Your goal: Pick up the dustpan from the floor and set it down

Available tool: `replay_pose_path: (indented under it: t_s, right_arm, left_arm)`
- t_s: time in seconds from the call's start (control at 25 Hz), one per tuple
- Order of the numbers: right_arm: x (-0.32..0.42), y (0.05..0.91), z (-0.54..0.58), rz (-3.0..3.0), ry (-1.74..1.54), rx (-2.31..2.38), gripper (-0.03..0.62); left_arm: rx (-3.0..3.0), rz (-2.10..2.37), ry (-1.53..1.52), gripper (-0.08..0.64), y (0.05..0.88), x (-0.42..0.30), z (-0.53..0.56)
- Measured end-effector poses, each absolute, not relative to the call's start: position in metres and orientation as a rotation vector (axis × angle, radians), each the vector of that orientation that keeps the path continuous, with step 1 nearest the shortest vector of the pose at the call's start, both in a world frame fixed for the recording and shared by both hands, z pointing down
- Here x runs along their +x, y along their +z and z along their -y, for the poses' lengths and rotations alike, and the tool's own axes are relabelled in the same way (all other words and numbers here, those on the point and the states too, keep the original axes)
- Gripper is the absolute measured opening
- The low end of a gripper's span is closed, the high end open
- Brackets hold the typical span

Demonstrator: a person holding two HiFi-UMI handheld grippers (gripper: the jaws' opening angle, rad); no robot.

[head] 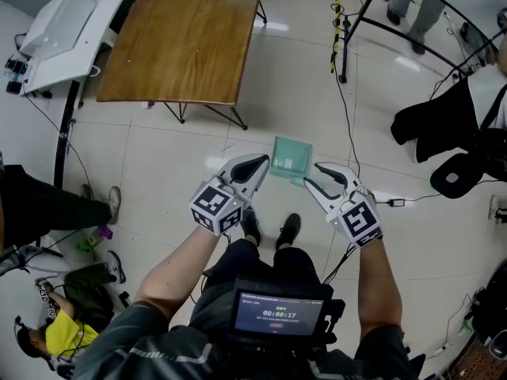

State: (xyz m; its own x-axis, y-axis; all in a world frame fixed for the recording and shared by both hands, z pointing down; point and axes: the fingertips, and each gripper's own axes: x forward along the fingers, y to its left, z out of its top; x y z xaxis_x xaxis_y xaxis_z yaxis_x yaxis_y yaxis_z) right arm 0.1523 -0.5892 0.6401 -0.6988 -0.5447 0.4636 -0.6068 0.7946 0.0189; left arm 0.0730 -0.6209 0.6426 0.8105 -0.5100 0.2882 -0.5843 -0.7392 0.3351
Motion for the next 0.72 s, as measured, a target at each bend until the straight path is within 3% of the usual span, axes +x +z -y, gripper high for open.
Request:
replay_pose_path:
  t_s: [0.28, 0.36, 0.6, 0.72]
  right_arm:
    - [0.150, 0.450, 0.565, 2.664, 0.085, 1.056, 0.163]
    - [0.153, 0.407, 0.551, 2.712, 0.063, 1.116, 0.111]
    - [0.167, 0.313, 0.515, 2.779, -0.019, 1.216, 0.109]
    - [0.155, 0.281, 0.494, 2.774, -0.074, 1.237, 0.067]
  left_arm:
    - [2.721, 0.897, 0.078, 0.020, 0.464, 0.053, 0.587]
    - [2.735, 0.911, 0.048, 0.020, 0.425, 0.049, 0.569]
    - [2.750, 0.976, -0.007, 0.020, 0.343, 0.048, 0.535]
    - [2.764, 0.941, -0.074, 0.020, 0.307, 0.036, 0.515]
